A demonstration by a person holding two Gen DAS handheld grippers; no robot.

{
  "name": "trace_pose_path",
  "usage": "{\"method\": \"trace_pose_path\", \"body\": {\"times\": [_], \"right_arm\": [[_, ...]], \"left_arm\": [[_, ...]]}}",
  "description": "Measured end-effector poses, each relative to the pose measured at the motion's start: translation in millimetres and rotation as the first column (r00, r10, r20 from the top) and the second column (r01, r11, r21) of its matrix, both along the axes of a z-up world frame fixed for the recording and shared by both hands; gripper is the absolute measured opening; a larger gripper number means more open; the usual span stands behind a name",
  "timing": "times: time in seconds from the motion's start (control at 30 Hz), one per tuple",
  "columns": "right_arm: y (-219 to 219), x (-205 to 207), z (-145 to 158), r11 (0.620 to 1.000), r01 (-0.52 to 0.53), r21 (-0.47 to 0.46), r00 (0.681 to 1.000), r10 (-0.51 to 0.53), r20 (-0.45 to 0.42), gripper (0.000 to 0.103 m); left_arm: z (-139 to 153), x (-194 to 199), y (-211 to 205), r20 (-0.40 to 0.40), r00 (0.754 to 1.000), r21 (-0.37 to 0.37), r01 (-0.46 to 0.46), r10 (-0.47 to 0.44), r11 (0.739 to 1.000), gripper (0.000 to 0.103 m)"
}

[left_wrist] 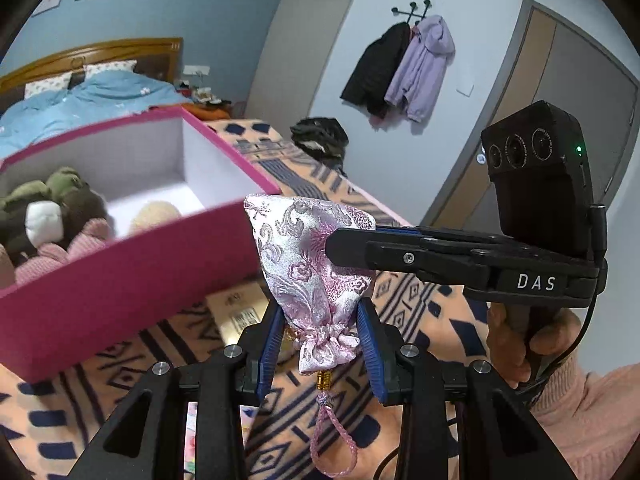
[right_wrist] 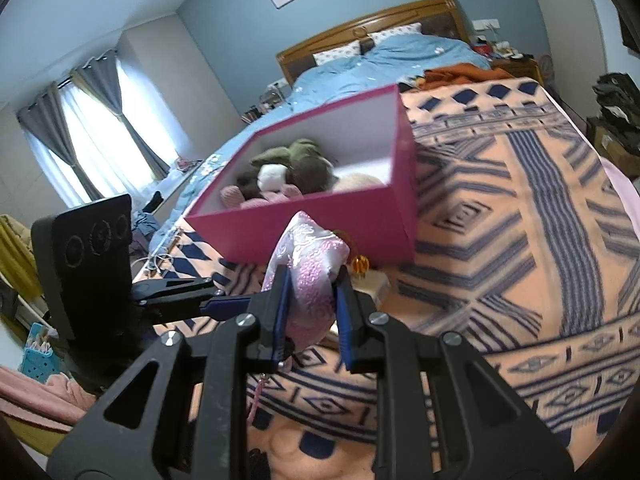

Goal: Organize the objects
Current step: 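Carry the pink pouch over the pink box and open both tools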

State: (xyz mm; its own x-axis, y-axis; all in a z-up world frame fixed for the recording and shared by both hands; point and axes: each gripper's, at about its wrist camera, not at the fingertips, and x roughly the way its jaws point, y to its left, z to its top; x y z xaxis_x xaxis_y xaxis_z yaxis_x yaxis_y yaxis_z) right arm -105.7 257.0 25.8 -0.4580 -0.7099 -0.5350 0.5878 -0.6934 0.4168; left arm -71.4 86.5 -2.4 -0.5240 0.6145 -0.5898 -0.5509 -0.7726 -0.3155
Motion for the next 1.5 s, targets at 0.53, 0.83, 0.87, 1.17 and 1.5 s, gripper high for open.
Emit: {"method": "trace_pose_path", "body": {"times": [0.53,0.83,0.87,1.17,1.5], "right_arm": [[-34,-27,41,0.994,-0.095,-0.049,0.992,0.090,-0.085,0.023],[-50,-51,60,0.990,-0.120,-0.073,0.988,0.112,-0.104,0.023],[-51,-53,62,0.990,-0.121,-0.075,0.988,0.112,-0.106,0.023],[-60,-76,73,0.989,-0.115,-0.094,0.988,0.104,-0.110,0.023],[-67,-107,75,0.989,-0.095,-0.110,0.993,0.086,-0.085,0.023]], "left_arm": [[37,-20,-37,-0.078,0.994,0.004,-0.076,0.076,0.997,0.037],[56,-33,-49,-0.124,0.986,-0.018,-0.116,0.113,0.993,0.037],[58,-35,-50,-0.130,0.985,-0.021,-0.118,0.114,0.993,0.037],[70,-58,-54,-0.165,0.978,-0.067,-0.144,0.131,0.987,0.037],[74,-87,-57,-0.170,0.973,-0.092,-0.174,0.157,0.980,0.037]]}}
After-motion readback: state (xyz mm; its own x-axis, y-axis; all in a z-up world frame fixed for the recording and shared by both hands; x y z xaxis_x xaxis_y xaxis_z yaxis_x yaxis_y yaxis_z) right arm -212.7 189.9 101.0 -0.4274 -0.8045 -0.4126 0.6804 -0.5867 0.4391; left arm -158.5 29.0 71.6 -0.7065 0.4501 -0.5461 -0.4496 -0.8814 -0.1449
